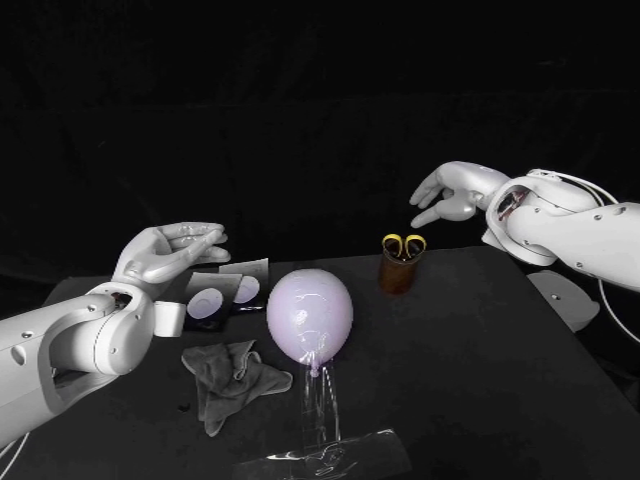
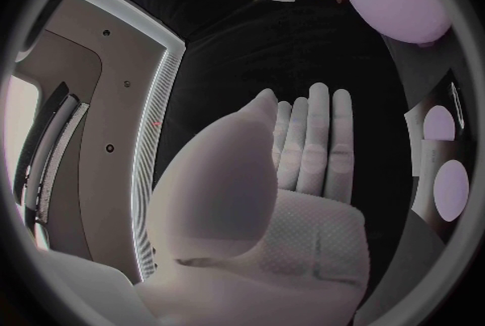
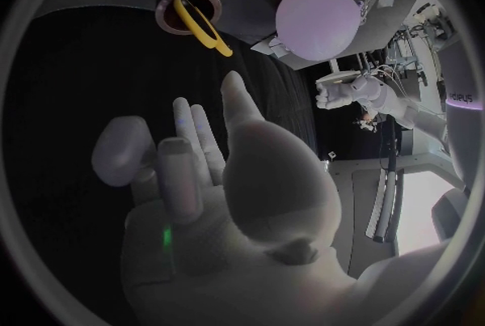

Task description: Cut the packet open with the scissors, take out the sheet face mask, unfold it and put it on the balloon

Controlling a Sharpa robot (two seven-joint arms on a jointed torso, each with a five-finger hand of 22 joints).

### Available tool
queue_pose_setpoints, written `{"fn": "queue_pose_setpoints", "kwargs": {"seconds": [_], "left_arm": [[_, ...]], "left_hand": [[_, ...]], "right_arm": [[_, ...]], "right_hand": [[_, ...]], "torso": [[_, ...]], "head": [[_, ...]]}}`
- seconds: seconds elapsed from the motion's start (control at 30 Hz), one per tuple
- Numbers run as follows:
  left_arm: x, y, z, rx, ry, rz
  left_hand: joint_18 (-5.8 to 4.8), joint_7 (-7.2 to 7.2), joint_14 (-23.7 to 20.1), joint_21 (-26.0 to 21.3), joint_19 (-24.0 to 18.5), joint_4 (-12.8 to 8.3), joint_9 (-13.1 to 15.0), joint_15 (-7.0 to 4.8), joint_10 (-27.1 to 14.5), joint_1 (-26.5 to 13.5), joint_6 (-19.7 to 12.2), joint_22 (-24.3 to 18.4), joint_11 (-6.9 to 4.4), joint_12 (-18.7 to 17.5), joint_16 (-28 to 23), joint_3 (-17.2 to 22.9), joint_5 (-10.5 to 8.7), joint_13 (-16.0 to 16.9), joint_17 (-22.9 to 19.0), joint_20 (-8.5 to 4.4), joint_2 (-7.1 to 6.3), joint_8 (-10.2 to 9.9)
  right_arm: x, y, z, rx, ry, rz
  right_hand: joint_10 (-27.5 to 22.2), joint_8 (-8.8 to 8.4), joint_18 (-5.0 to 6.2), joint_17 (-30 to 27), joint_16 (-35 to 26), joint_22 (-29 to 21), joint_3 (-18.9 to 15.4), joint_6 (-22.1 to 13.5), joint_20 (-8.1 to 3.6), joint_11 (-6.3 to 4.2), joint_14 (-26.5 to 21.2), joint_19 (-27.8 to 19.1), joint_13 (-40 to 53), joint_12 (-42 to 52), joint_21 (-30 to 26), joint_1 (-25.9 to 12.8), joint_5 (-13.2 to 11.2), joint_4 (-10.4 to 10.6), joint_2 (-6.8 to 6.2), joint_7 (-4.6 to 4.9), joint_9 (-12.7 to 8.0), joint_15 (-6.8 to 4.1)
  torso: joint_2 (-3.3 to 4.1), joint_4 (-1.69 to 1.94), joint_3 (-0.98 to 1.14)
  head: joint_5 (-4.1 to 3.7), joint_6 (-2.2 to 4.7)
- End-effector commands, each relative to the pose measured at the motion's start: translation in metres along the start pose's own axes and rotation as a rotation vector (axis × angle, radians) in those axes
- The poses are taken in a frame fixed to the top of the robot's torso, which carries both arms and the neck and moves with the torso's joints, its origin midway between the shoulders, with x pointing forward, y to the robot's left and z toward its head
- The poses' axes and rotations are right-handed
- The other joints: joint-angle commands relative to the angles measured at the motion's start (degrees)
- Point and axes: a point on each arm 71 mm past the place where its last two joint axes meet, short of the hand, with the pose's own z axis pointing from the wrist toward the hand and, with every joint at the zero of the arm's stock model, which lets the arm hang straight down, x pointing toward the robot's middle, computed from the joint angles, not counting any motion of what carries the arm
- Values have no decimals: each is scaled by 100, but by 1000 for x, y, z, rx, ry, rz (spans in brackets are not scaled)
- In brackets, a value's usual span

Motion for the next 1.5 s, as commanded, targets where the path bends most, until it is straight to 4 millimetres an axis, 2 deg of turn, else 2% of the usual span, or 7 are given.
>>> {"fn": "queue_pose_setpoints", "kwargs": {"seconds": [0.03,0.1,0.23,0.43,1.13,1.33,1.5], "left_arm": [[3,-2,1,7,15,-18],[3,-2,1,7,15,-18],[3,-3,1,6,15,-18],[2,-2,2,4,12,-17],[1,-1,3,-5,10,-18],[1,-1,3,-9,9,-22],[2,-1,3,-11,10,-25]], "left_hand": [[57,36,14,40,-19,29,-7,11,-4,-15,1,7,43,-26,15,12,-5,-2,9,16,-35,-40],[58,38,14,41,-20,30,-8,12,-3,-29,-1,7,45,-36,14,11,-5,-1,16,18,-39,-46],[58,40,14,41,-21,31,-10,14,-2,-42,-3,7,47,-45,14,9,-5,-1,22,19,-43,-51],[59,46,14,41,-23,31,-13,16,-1,-65,-8,6,50,-62,13,4,-5,1,34,22,-52,-61],[60,50,14,42,-24,30,-14,17,2,-76,-9,5,52,-73,13,8,-4,2,43,23,-48,-67],[61,58,16,44,-23,32,-15,18,4,-89,-8,5,56,-89,13,19,-4,3,55,24,-29,-75],[62,60,16,45,-23,33,-16,20,7,-96,-6,4,58,-95,13,24,-5,3,60,25,-19,-77]], "right_arm": [[4,-2,-1,48,73,-145],[5,-2,-1,53,85,-155],[8,-2,-2,62,115,-164],[14,-2,-2,65,153,-121],[37,4,4,51,216,-46],[40,3,5,59,232,-27],[39,0,5,72,210,-46]], "right_hand": [[-65,-35,-37,45,35,49,705,-16,8,-7,315,-38,7,-7,22,20,-64,699,-595,-1,47,29],[-76,-51,-40,39,46,89,862,-19,16,-6,313,-37,3,-1,33,159,-94,1135,-824,12,73,37],[-72,-70,-42,40,70,132,783,-22,21,5,312,-42,-6,-3,36,438,-104,1767,-970,14,118,39],[-16,-59,-46,40,87,185,670,11,17,-3,311,-31,-5,8,50,656,-85,2169,-965,12,164,34],[315,26,-75,169,167,388,880,198,-25,-94,343,65,24,49,162,938,-143,2154,-620,-76,251,-43],[456,34,-82,184,183,453,1180,278,-71,-156,347,88,5,26,195,1117,-81,2160,-363,-134,272,-90],[654,76,-86,187,194,508,1844,396,-130,-238,345,98,-42,1,220,1468,-150,2104,-132,-219,321,-174]], "torso": [[37,5,10],[43,6,13],[36,-4,13],[36,-1,12],[46,-1,12],[45,0,11],[42,2,10]], "head": [[-15,31],[-22,38],[-23,29],[-38,47],[-32,19],[-46,14],[-52,41]]}}
